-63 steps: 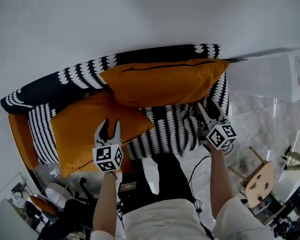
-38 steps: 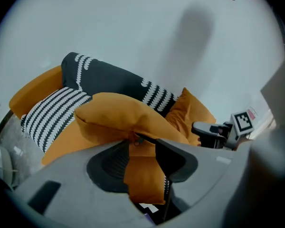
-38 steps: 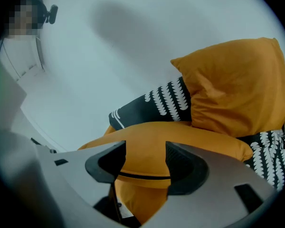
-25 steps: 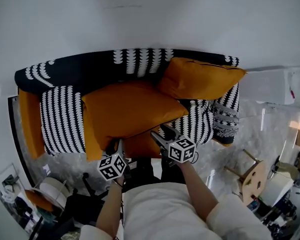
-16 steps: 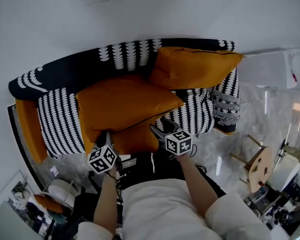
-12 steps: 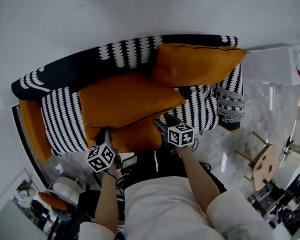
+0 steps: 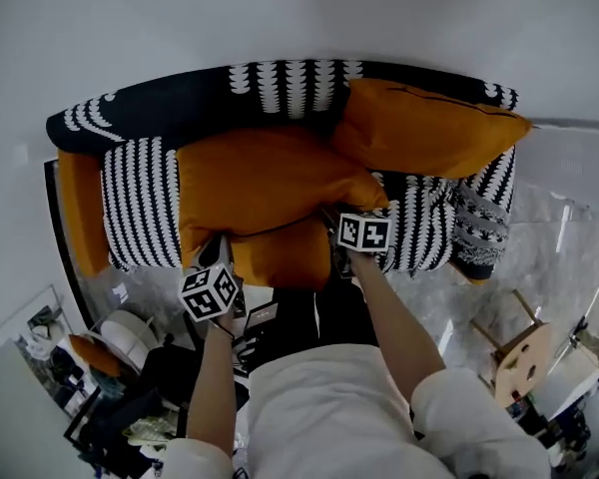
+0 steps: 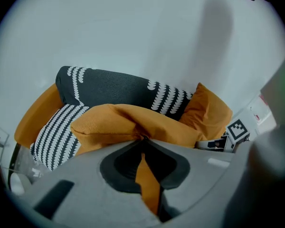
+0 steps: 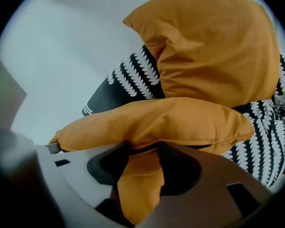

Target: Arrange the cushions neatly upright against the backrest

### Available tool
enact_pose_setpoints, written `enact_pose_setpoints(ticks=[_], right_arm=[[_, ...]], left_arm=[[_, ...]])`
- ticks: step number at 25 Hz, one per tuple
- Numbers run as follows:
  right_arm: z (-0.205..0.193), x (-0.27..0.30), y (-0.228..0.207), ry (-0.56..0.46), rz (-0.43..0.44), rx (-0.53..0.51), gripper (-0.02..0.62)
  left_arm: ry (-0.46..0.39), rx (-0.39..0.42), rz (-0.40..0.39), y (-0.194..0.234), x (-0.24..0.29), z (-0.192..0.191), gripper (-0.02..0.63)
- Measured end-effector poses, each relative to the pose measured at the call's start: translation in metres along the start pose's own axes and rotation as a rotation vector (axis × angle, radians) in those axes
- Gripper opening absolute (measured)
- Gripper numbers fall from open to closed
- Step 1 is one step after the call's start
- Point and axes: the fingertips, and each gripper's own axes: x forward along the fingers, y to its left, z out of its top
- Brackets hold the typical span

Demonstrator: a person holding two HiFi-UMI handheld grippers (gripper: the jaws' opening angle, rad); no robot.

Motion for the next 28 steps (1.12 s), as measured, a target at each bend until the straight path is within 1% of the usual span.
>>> enact_pose_setpoints(ticks=[4,5,7,10,17,22,25,28], right_arm=[[0.006,0.002,0.005,0.041,0.02,-0.11,0.093],[0.005,0.0,0.008,0.042,0.026,-0.134,0.068],[0.004,-0.009,0.012,0.031,0.04,-0.152,0.039],[0.004,-0.021,0.015,0.002,0.063,-0.154,0.028],[0.009,-0.051,0.038,-0.039,0.121,-0.223,0.026],[0.01,-0.068,0.061,-0.063,0.138,-0.218,0.026],[0.01,-0.075,0.074,-0.078,0.134,-0.223,0.026],[0.008,-0.081,0.089,-0.108,0.131,-0.22,0.026]], left_arm=[[-0.018,-0.003,0.028,-0.002,0.002,0.002,0.032],[-0.024,-0.009,0.037,-0.002,0.0,0.001,0.034],[-0.035,-0.024,0.057,-0.005,-0.004,0.0,0.034],[-0.05,-0.026,0.075,-0.007,-0.009,0.001,0.034],[-0.075,-0.016,0.077,-0.003,-0.039,0.002,0.031],[-0.076,-0.011,0.081,0.008,-0.058,0.006,0.031],[-0.087,-0.002,0.068,0.017,-0.062,0.014,0.031],[-0.106,0.013,0.035,0.028,-0.065,0.019,0.031]])
